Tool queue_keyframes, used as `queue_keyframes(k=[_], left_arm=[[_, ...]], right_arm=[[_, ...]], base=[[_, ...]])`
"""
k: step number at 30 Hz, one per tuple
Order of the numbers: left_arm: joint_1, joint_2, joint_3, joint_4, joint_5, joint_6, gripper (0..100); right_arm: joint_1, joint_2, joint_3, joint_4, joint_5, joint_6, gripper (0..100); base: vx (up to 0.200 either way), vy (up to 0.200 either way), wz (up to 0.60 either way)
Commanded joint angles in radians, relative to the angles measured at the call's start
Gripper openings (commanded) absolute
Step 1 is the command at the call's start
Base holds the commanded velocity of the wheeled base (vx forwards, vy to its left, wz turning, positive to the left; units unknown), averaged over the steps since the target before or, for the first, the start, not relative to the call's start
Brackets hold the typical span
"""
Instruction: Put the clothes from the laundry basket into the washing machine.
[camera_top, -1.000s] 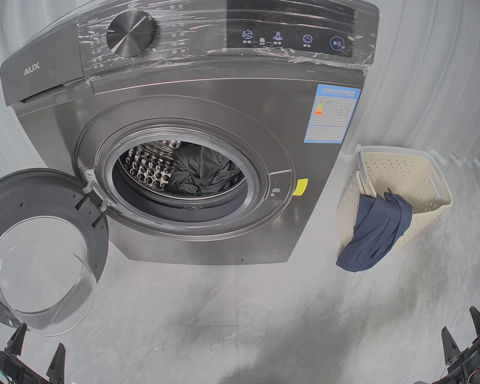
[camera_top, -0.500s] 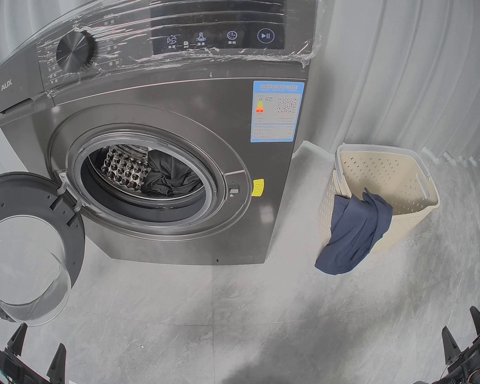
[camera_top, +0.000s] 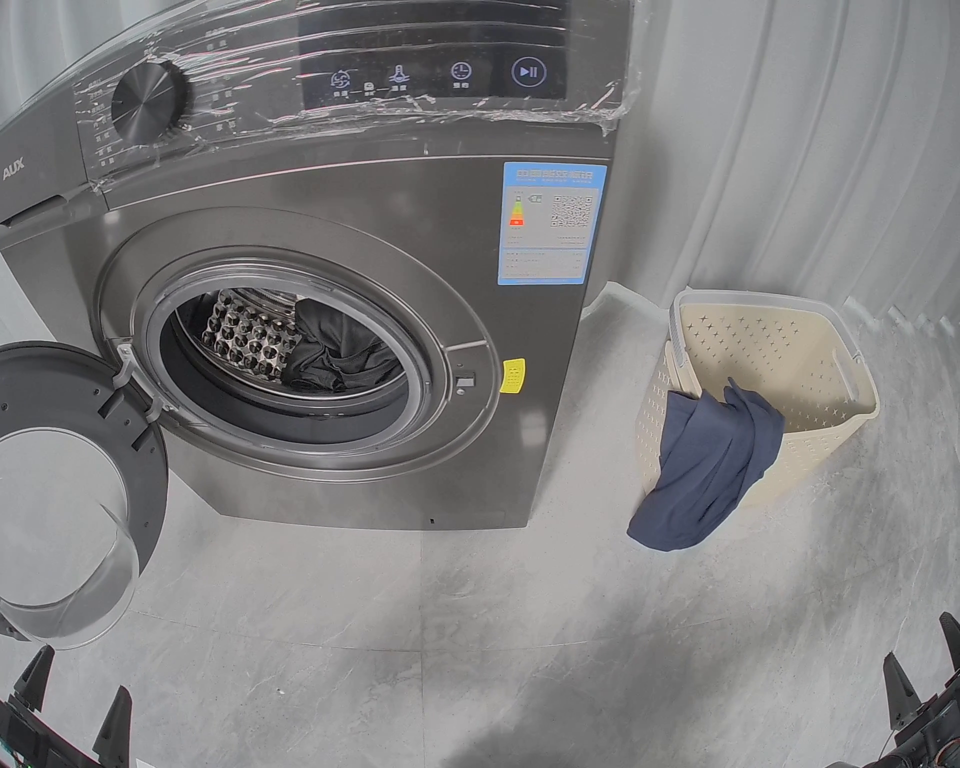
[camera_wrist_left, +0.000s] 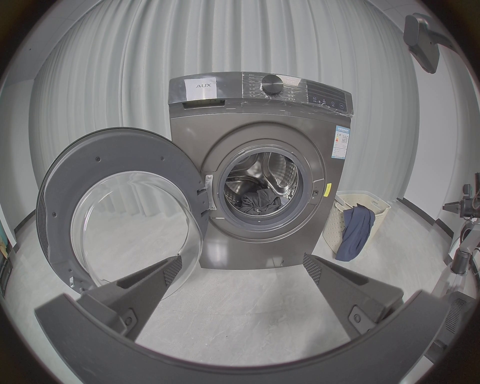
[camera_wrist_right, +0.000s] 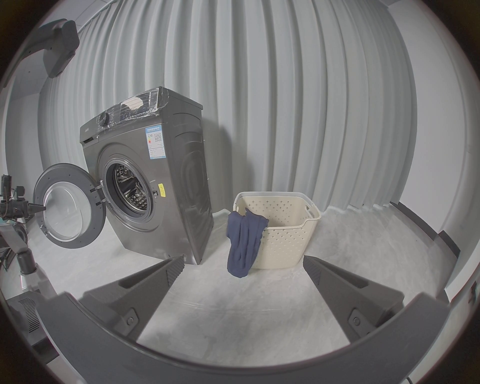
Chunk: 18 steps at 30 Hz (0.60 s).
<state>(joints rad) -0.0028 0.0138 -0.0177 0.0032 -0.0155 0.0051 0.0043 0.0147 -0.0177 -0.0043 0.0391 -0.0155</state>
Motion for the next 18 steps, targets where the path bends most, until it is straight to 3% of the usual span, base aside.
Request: queue_keyframes(k=[1, 14, 18], left_arm=[[0.001, -0.006, 0.016, 0.000, 0.000, 0.003, 100], [0.001, -0.006, 0.016, 0.001, 0.000, 0.006, 100], [0.000, -0.006, 0.016, 0.001, -0.001, 0.004, 100]], right_arm=[[0.000, -0.012, 0.018, 0.000, 0.001, 0.000, 100], [0.002, -0.015, 0.018, 0.000, 0.001, 0.002, 100], [0.002, -0.015, 0.018, 0.000, 0.001, 0.002, 100]], base=[[0.000, -0.200, 0.00], [0.000, -0.200, 0.00], [0.000, 0.000, 0.00]])
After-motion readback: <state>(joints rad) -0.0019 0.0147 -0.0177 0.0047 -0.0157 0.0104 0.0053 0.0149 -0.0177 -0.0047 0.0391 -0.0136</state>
